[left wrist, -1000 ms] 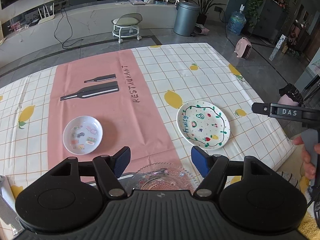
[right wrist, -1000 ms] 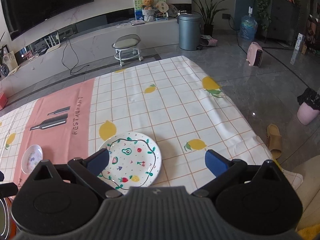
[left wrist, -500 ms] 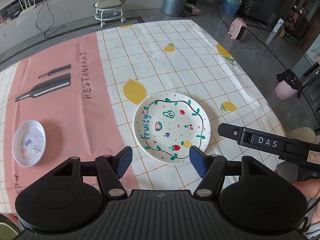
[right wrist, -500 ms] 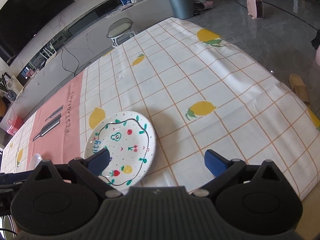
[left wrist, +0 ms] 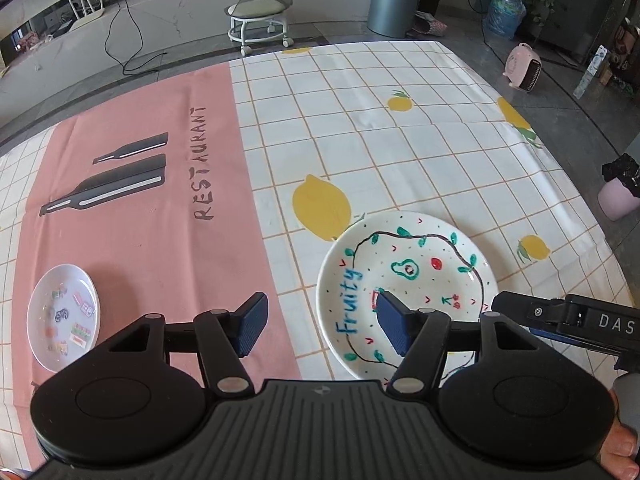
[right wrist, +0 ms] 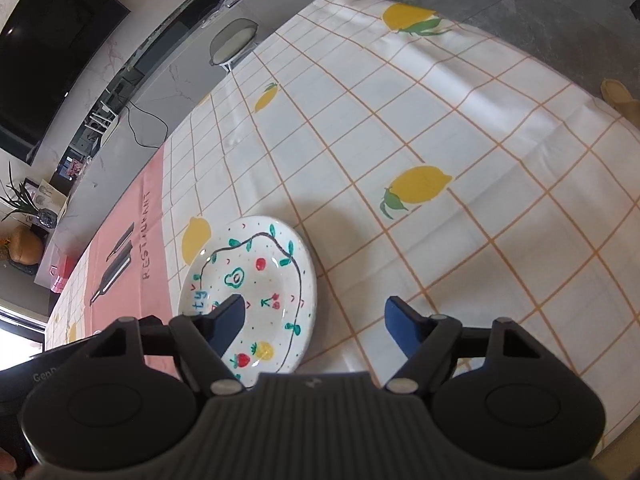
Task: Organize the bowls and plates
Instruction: 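Move the open right tool to the white Fruity plate's rim, then close the right tool on the Fruity plate's rim, then lift the Fruity plate with the right tool and carry it toward the bowls, then lower the Fruity plate flat onto the table and open the right tool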
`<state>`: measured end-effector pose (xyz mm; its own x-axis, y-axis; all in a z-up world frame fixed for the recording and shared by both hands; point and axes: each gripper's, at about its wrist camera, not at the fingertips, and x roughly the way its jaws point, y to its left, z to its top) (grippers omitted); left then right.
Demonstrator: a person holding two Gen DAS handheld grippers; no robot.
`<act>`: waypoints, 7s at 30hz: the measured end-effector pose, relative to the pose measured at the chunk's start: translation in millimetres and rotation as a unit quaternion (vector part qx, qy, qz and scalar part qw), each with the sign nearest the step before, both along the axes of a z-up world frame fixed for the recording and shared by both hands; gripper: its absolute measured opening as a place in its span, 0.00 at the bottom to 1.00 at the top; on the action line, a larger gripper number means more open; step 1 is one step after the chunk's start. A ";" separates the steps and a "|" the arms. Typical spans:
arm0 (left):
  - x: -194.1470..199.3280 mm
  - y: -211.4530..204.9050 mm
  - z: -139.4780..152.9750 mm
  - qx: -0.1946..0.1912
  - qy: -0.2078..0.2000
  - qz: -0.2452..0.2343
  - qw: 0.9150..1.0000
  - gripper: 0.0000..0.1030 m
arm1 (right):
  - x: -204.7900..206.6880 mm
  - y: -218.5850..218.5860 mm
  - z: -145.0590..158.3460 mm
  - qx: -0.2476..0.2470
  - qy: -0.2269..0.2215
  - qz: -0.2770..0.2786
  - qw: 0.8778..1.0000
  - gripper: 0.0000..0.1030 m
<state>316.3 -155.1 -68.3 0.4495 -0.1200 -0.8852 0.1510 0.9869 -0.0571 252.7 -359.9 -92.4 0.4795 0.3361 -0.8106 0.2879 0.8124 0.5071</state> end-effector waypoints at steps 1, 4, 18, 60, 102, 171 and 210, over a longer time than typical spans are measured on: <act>1.7 1.5 -3.3 0.001 0.006 -0.001 1.000 0.71 | 1.6 1.2 -2.0 0.001 0.004 0.001 1.000 0.74; 4.3 5.7 -12.5 0.002 0.014 0.000 1.000 0.71 | 5.5 5.7 -3.3 -0.006 0.002 0.009 1.000 0.74; 7.2 16.4 -37.6 -0.077 0.025 0.013 0.997 0.58 | 18.6 18.1 -6.9 -0.003 -0.015 0.036 0.999 0.69; -56.0 52.2 22.5 -0.102 -0.054 -0.020 0.993 0.42 | -23.6 32.6 24.6 0.044 -0.108 0.084 0.990 0.15; 6.0 132.6 -26.5 -0.104 0.093 0.081 0.987 0.36 | -11.1 60.2 -27.6 0.157 0.034 0.043 0.986 0.02; -37.9 113.0 -13.0 -0.033 0.090 -0.047 0.994 0.23 | -108.5 122.5 14.6 0.066 0.058 0.159 0.983 0.08; -126.1 212.8 72.0 -0.082 -0.091 0.079 0.989 0.49 | -104.5 146.2 31.1 -0.061 -0.030 0.077 0.995 0.14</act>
<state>190.2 57.7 3.6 0.6245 -0.1714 -0.7619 0.0190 0.9787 -0.2046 148.3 -213.7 -61.3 0.4786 0.3109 -0.8211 0.1265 0.9010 0.4149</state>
